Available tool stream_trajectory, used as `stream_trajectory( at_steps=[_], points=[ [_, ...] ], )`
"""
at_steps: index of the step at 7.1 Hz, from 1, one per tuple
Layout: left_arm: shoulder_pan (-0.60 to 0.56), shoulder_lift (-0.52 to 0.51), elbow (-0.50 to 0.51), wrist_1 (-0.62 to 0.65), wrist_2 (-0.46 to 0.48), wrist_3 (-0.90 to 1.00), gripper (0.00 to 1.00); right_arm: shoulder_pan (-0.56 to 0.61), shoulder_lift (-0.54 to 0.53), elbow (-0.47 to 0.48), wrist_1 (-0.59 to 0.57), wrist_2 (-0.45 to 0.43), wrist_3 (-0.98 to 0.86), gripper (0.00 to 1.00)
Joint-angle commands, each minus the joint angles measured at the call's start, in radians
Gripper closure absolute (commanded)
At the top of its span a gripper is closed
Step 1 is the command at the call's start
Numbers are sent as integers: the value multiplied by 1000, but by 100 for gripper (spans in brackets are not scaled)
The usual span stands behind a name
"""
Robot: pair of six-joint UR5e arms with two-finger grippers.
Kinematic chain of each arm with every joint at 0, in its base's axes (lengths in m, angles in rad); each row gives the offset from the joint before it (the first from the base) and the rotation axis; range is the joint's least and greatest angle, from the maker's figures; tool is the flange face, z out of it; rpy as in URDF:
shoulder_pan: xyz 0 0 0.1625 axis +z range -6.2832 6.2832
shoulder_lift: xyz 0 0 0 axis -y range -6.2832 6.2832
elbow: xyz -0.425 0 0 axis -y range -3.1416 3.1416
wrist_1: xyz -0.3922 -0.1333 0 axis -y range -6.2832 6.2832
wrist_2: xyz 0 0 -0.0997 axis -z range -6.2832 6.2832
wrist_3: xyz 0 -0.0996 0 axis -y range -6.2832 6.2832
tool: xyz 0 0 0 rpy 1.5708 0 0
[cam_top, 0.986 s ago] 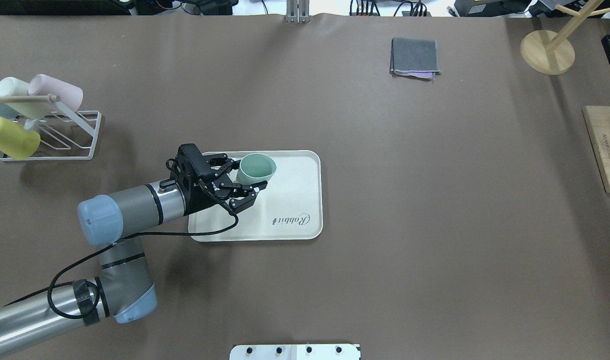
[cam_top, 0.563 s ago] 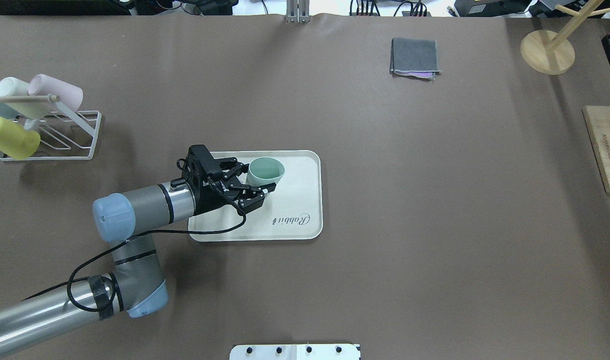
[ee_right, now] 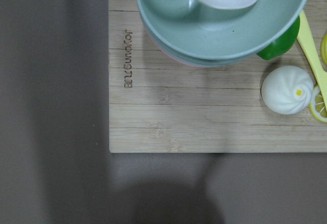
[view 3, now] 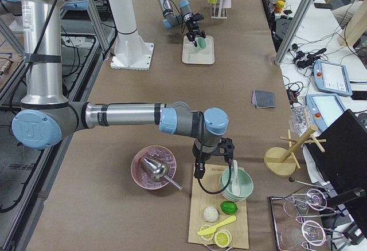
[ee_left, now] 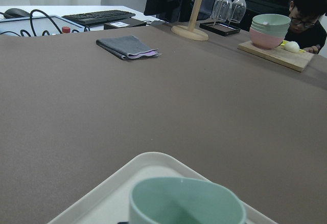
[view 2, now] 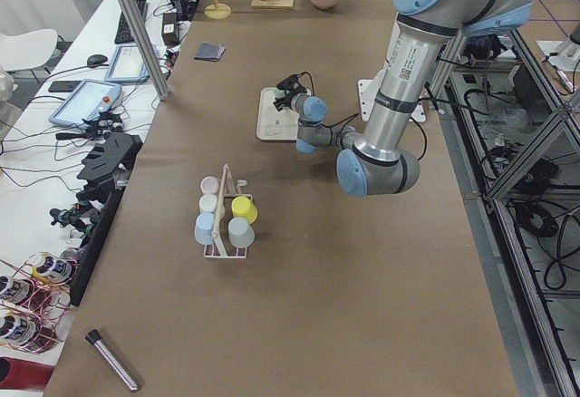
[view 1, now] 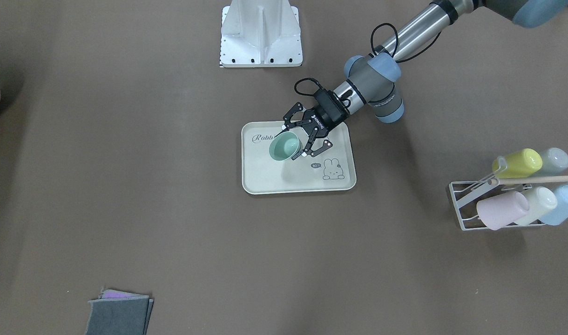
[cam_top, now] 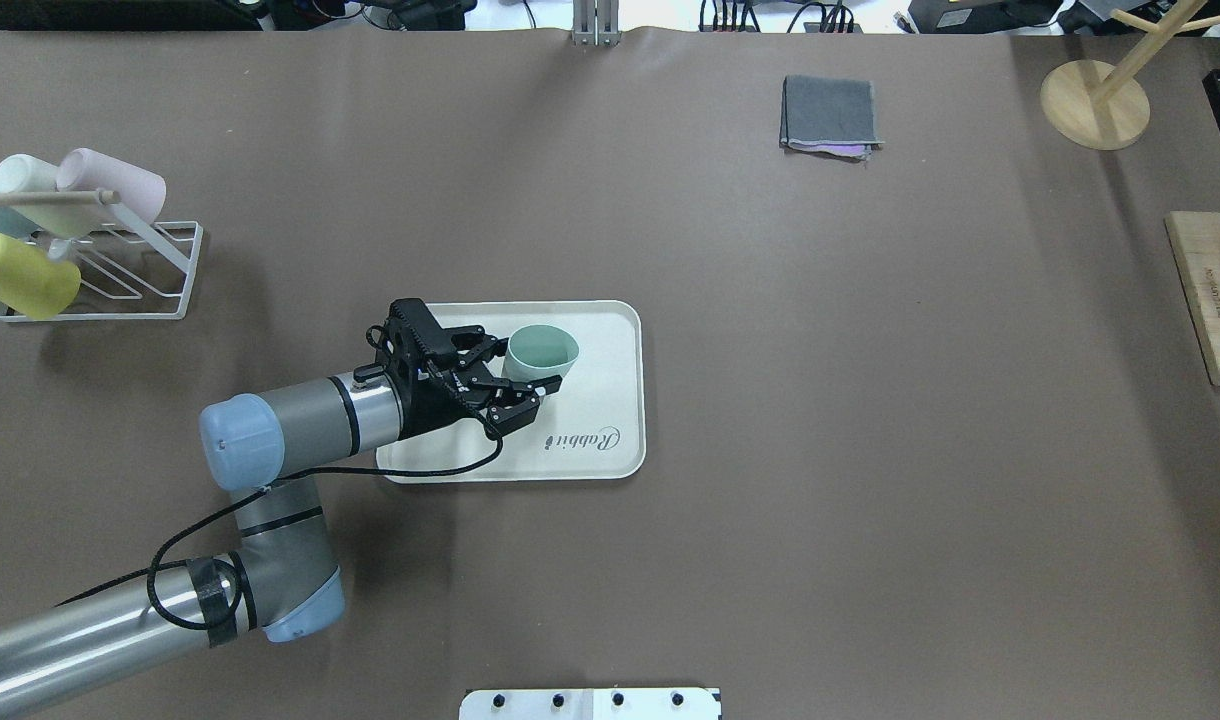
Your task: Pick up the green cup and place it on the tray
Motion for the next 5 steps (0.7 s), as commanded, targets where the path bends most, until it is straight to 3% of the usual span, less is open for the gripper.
stream_trajectory(
  at_steps=[1, 2, 4, 5],
  points=[
    [5, -6, 2, -1, 2, -4, 76, 0, -3, 0, 1, 1, 0, 0],
    [3, -5, 2, -3, 3, -2, 69, 0, -6, 0, 1, 1, 0, 0],
    [5, -3, 0, -19, 11, -2, 42, 2, -6, 1, 1, 1, 0, 0],
    [5, -2, 1, -21, 12, -1, 36, 2, -6, 1, 1, 1, 0, 0]
  ],
)
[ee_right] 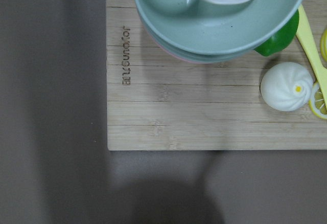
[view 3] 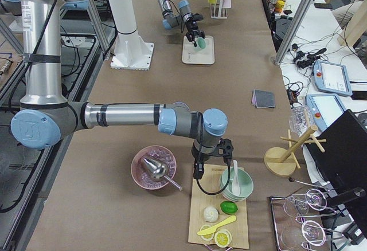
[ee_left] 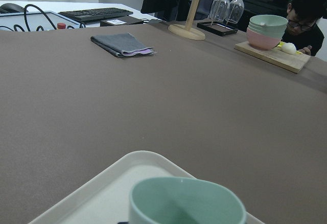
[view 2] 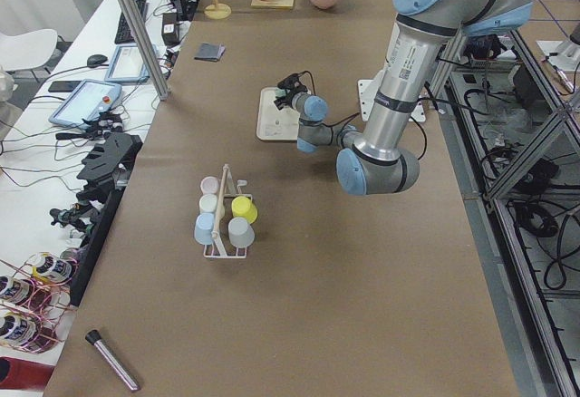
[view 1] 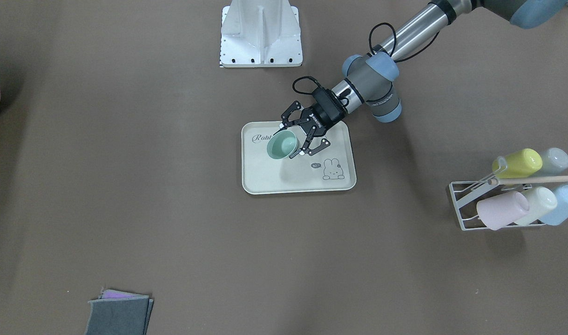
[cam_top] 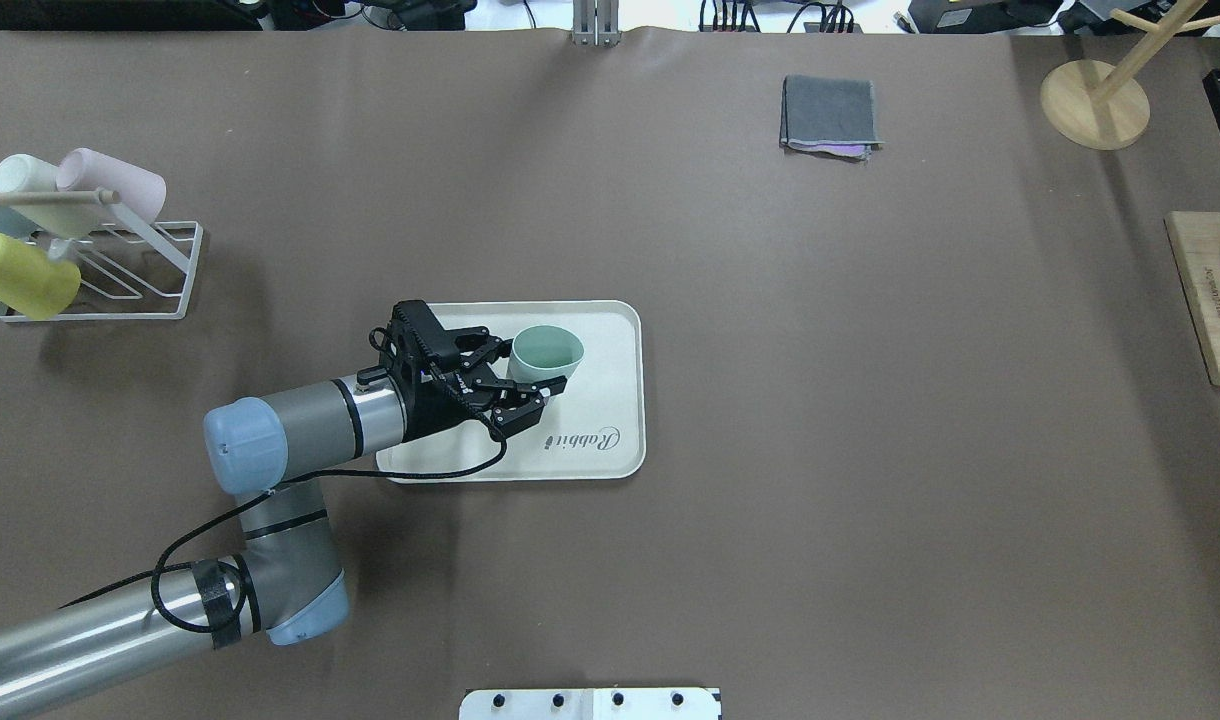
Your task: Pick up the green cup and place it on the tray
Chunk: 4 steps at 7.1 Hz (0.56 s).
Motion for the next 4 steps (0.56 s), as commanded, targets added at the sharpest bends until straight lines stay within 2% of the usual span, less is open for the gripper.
stream_trajectory(
  at_steps=[1, 4],
  points=[
    [0, 3, 0, -8, 2, 1, 34, 1, 0, -1, 0, 0, 0, 0],
    [4, 10, 0, -20, 2, 1, 28, 2, 0, 2, 0, 2, 0, 0]
  ],
)
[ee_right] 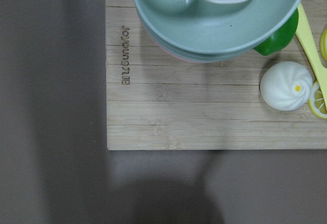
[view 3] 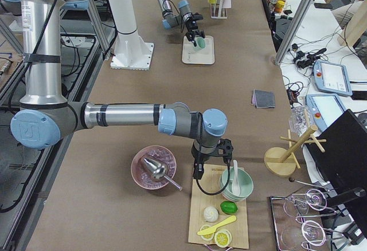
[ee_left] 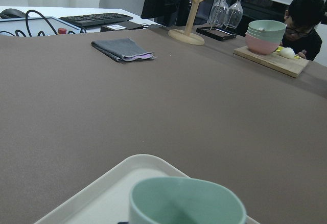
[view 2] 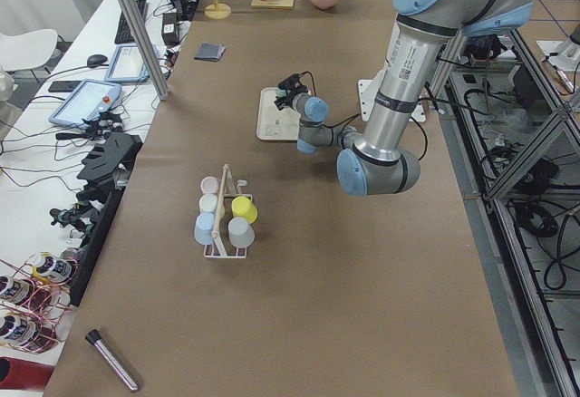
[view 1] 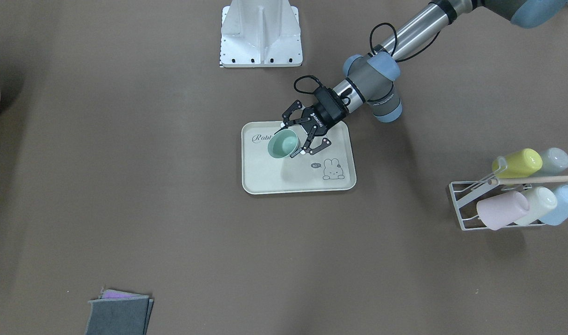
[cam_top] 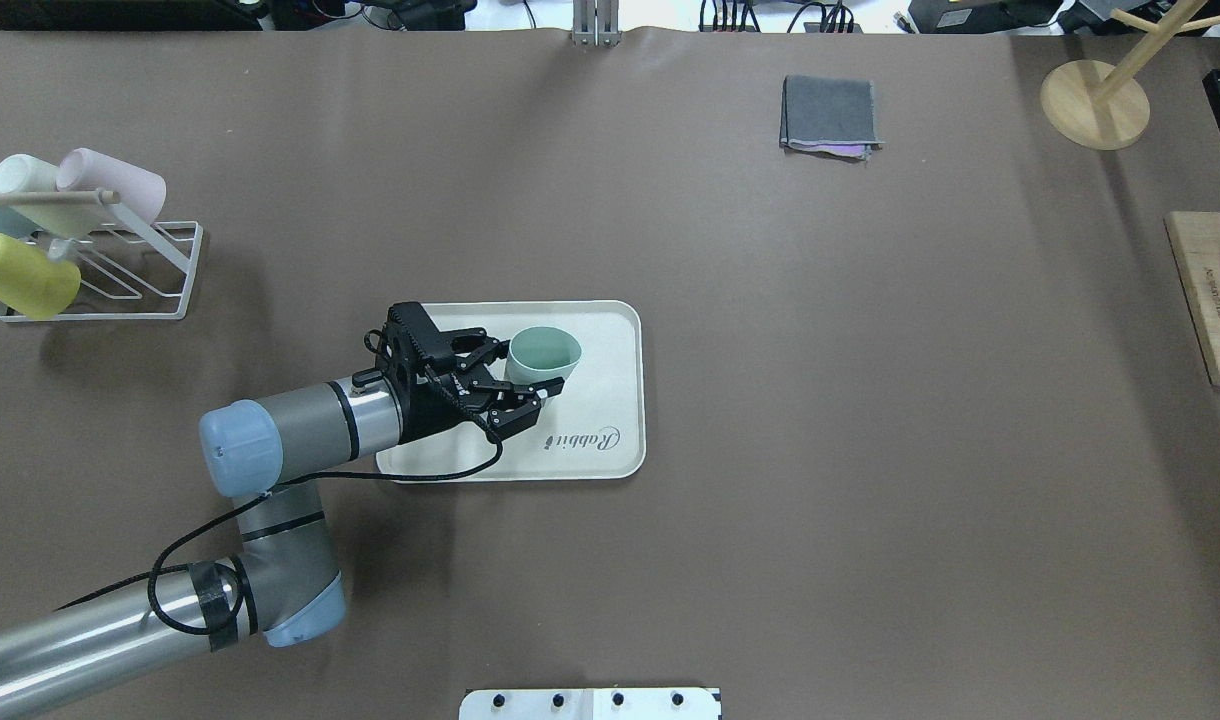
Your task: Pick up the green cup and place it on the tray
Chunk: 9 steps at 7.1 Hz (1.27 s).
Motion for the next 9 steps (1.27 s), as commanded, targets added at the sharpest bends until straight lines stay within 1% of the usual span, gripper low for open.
stream_trajectory(
  at_steps=[1, 2, 4, 5, 6, 9],
  points=[
    [3, 6, 0, -5, 0, 0, 28, 3, 0, 1, 0, 1, 0, 0],
    [5, 6, 0, -5, 0, 0, 27, 3, 0, 0, 0, 1, 0, 0],
    [5, 7, -1, -6, 0, 3, 21, 3, 0, 0, 0, 1, 0, 0],
    [5, 9, -1, -8, 0, 3, 16, 3, 0, 0, 0, 1, 0, 0],
    [6, 9, -1, -9, 0, 3, 3, 3, 2, 0, 0, 1, 2, 0],
    [6, 16, -3, -22, 0, 9, 3, 3, 4, -2, -3, 6, 3, 0]
  ],
)
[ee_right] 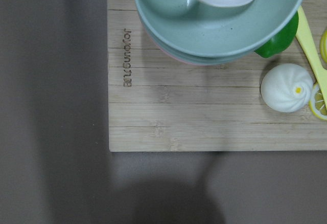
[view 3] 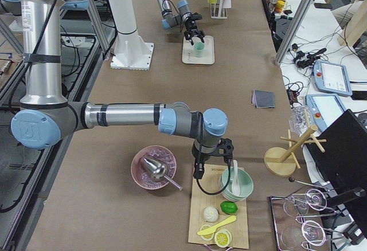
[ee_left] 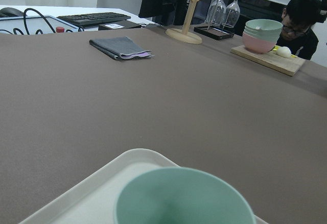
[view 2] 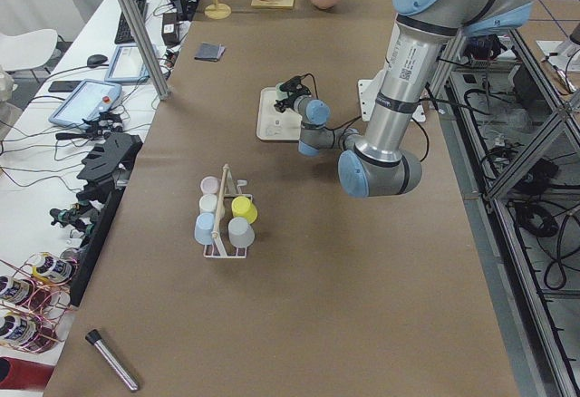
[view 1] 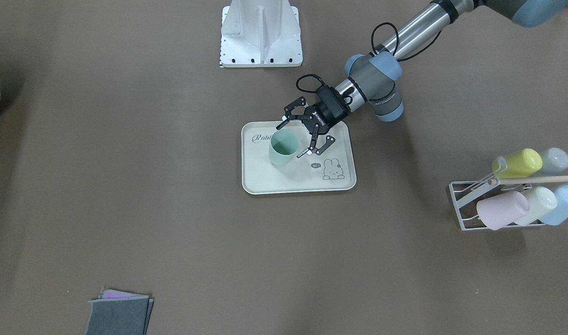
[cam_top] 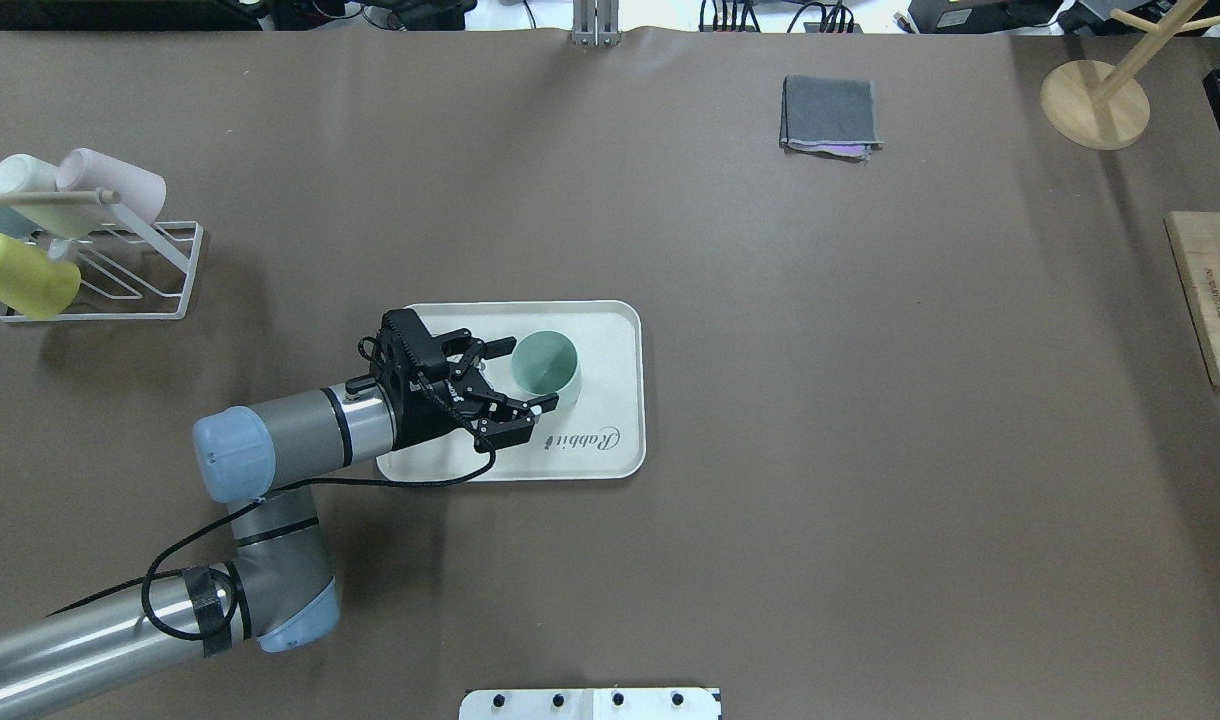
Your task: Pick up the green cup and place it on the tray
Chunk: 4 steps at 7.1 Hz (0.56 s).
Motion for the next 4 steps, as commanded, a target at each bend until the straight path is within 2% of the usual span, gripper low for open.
stream_trajectory(
  at_steps=[1, 3, 4],
  points=[
    [-1, 0, -11, -2, -2, 2, 2, 0, 0, -1, -2, 1, 1, 0],
    [-15, -3, -88, 13, -3, 2, 2, 0, 2, -1, -2, 3, 3, 0],
    [-35, -6, -144, 60, -3, -10, 2, 0, 2, -1, -2, 9, 3, 0]
  ],
)
